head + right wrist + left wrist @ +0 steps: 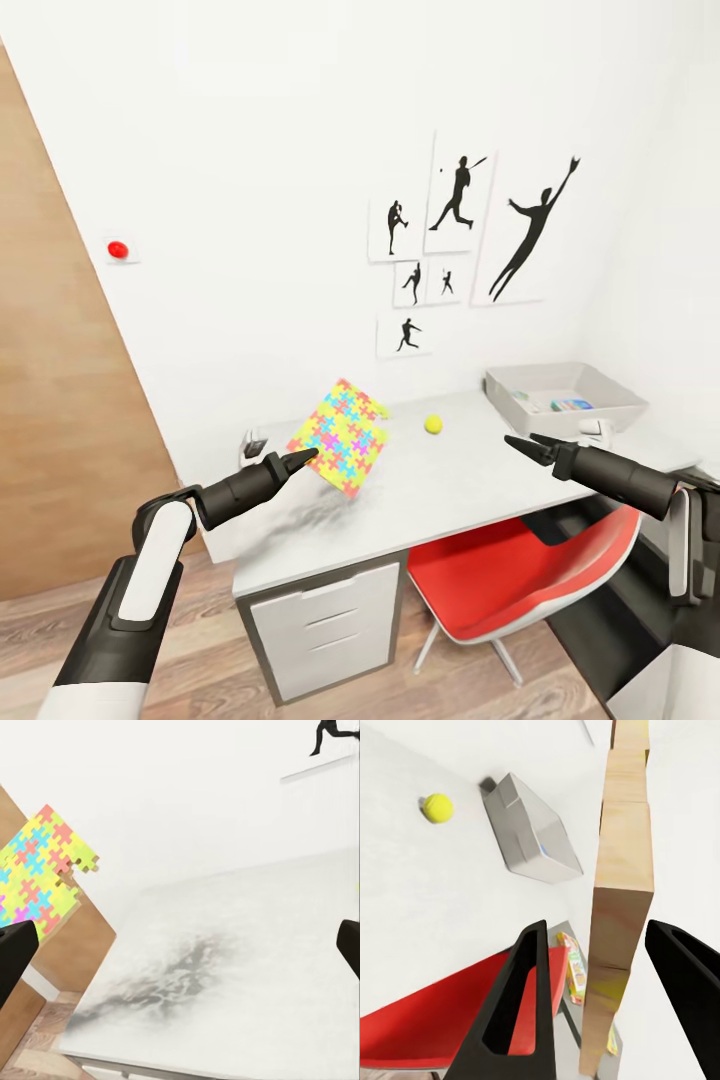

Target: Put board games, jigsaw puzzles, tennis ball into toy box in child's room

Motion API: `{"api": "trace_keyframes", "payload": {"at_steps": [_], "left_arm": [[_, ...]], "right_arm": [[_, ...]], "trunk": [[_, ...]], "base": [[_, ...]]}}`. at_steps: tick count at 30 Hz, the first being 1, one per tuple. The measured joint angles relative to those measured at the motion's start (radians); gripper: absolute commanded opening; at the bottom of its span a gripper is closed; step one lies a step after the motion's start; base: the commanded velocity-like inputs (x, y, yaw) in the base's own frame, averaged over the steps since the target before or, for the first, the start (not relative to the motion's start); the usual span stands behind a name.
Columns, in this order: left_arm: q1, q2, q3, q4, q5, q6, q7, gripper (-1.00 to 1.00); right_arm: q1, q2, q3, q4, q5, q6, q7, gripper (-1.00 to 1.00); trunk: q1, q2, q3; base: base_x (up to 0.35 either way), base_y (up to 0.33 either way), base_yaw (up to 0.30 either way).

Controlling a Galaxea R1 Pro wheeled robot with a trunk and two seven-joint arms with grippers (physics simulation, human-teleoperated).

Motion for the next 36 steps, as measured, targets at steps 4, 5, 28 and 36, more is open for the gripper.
{"api": "trace_keyframes", "payload": {"at_steps": [4,5,28,36], "left_arm": [[0.0,0.0,0.001,0.002,0.0,0.0,0.0,-1.0],[0.0,0.0,0.001,0.002,0.0,0.0,0.0,-1.0],[0.0,0.0,0.003,0.006,0.0,-0.001,0.002,-1.0],[0.0,-0.001,0.001,0.006,-0.001,-0.002,0.002,-1.0]], "right_arm": [[-0.001,0.0,0.0,0.0,-0.002,0.002,-0.002,1.0],[-0.001,0.0,0.0,0.0,-0.002,0.002,-0.002,1.0],[-0.001,0.0,0.005,-0.005,-0.001,0.014,-0.004,1.0],[-0.001,0.0,0.004,-0.005,-0.001,0.012,-0.005,1.0]], "trunk": [[0.0,0.0,0.0],[0.0,0.0,0.0],[0.0,0.0,0.001],[0.0,0.0,0.003]], "base": [[0.078,-0.168,0.0],[0.052,-0.112,0.0],[0.029,-0.035,0.033],[0.193,-0.15,0.238]]}}
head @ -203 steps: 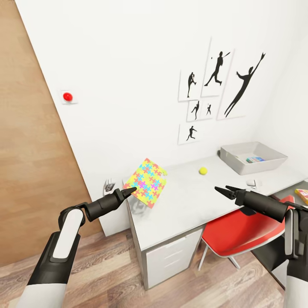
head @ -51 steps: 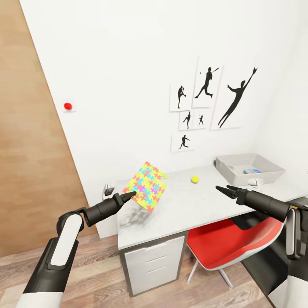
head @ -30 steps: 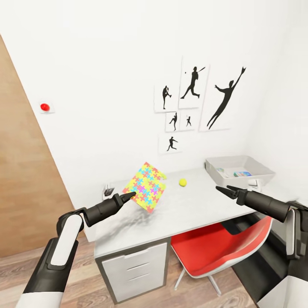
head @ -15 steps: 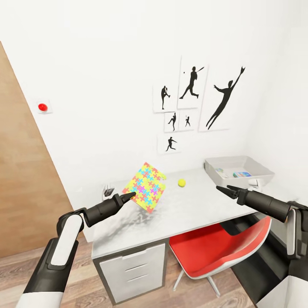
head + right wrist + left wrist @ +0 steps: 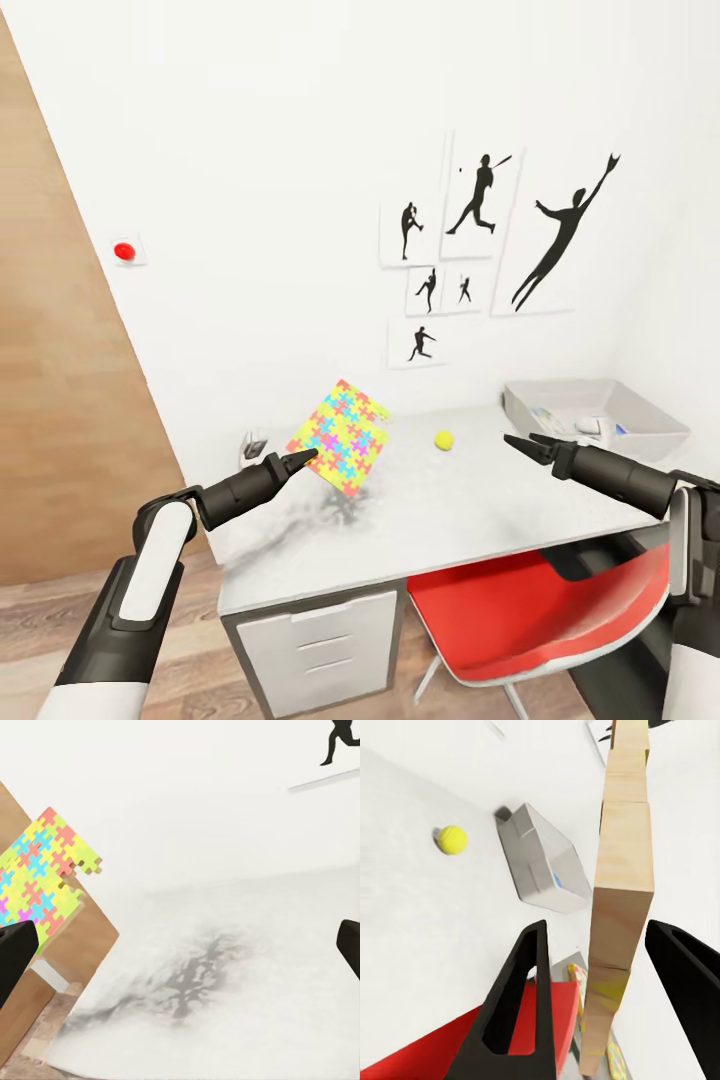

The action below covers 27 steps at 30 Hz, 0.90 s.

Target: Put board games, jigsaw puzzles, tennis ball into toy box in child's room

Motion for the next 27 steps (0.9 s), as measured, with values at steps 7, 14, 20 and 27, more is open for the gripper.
{"api": "trace_keyframes", "payload": {"at_steps": [7,14,20,27], "left_arm": [[0.0,0.0,-0.001,0.0,-0.001,0.0,0.0,-1.0],[0.0,-0.001,-0.004,0.0,-0.002,-0.001,0.0,-1.0],[0.0,-0.001,-0.005,0.0,-0.003,-0.001,0.0,-1.0],[0.0,-0.002,-0.005,0.0,0.0,0.0,0.0,-1.0]], "right_arm": [[0.0,0.0,-0.002,0.0,0.0,-0.001,-0.001,1.0],[0.0,0.0,-0.004,-0.001,0.0,-0.001,-0.002,1.0],[0.0,-0.001,-0.005,-0.002,0.0,-0.002,-0.002,1.0],[0.0,-0.004,-0.007,-0.002,-0.001,-0.003,0.001,1.0]], "trunk": [[0.0,0.0,0.001],[0.0,0.0,0.001],[0.0,0.0,0.001],[0.0,0.0,0.001]], "base": [[0.225,-0.184,0.106],[0.208,-0.215,0.031],[0.135,-0.221,0.009],[0.035,-0.064,-0.024]]}}
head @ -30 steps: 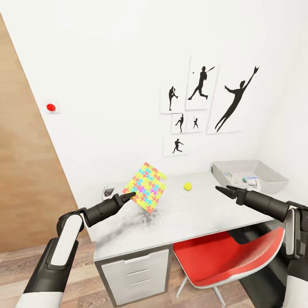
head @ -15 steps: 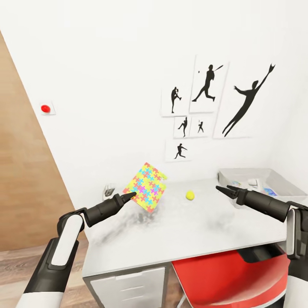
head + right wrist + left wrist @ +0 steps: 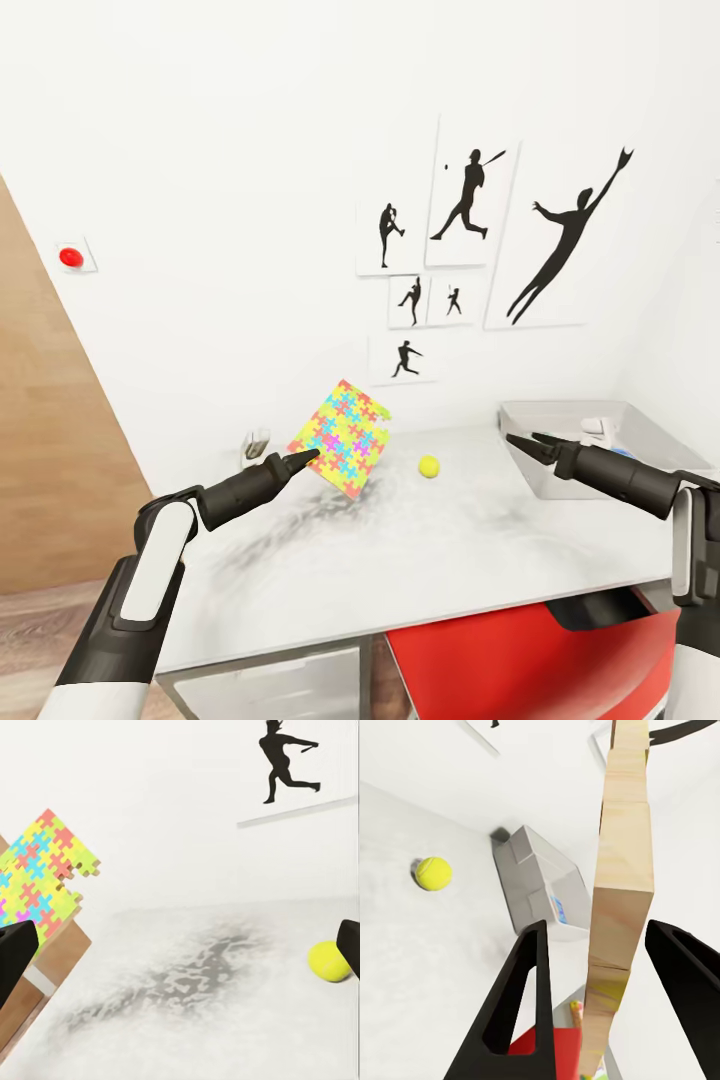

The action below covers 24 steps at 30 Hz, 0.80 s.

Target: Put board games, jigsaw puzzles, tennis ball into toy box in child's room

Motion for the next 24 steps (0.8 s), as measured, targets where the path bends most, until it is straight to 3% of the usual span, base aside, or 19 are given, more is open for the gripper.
{"api": "trace_keyframes", "payload": {"at_steps": [7,24], "left_arm": [[0.0,0.0,0.0,0.0,0.0,0.0,0.0,-1.0],[0.0,0.0,0.0,0.0,0.0,0.0,0.0,-1.0]], "right_arm": [[0.0,-0.002,-0.001,0.0,-0.002,0.0,0.005,1.0],[0.0,0.0,0.001,0.0,-0.002,0.0,0.001,1.0]], "trunk": [[0.0,0.0,0.001],[0.0,0.0,0.002]], "base": [[0.008,-0.031,-0.022],[0.001,-0.195,-0.002]]}}
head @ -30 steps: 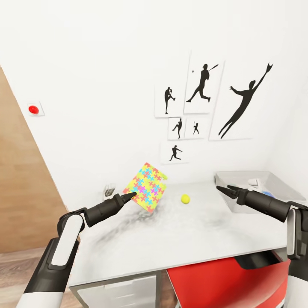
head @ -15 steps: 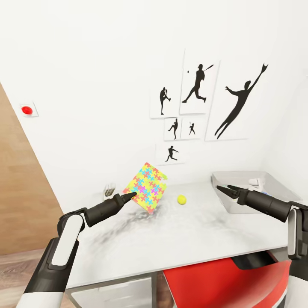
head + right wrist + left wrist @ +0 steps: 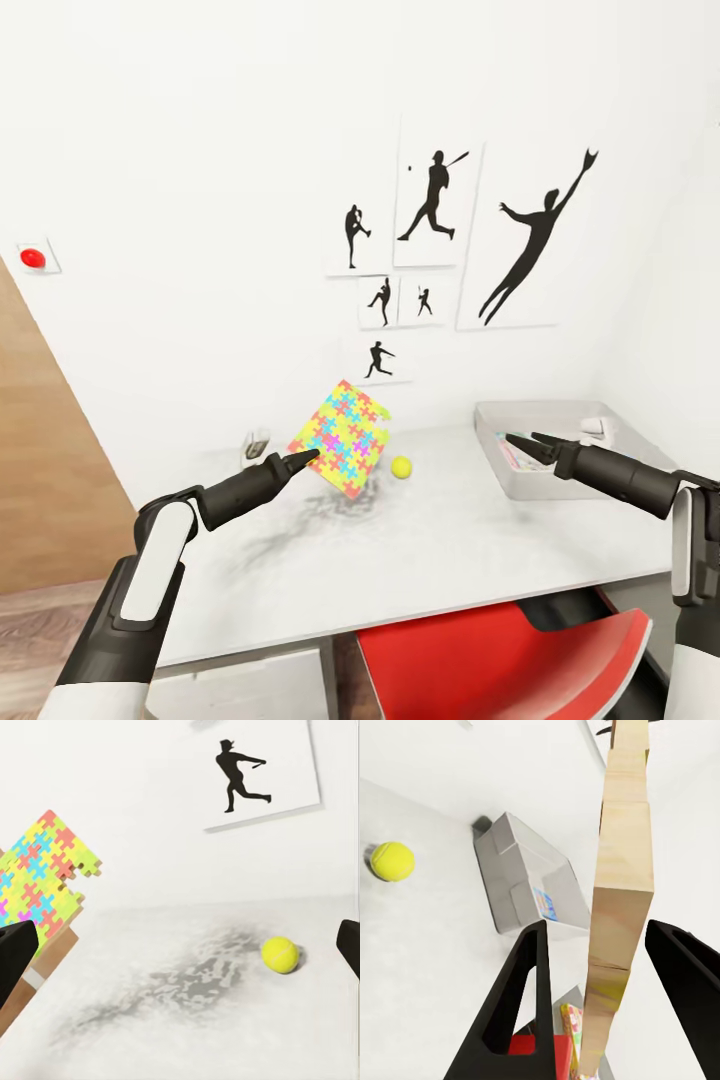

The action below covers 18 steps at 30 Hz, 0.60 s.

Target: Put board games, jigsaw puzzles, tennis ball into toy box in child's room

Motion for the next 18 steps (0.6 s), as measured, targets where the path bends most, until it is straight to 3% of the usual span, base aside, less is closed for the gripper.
{"api": "trace_keyframes", "payload": {"at_steps": [18], "left_arm": [[0.0,0.0,0.0,0.0,-0.001,0.0,0.0,-1.0]], "right_arm": [[0.0,0.0,0.0,0.0,0.0,0.001,-0.001,1.0]], "trunk": [[0.0,0.0,0.015]], "base": [[0.0,-0.016,0.0]]}}
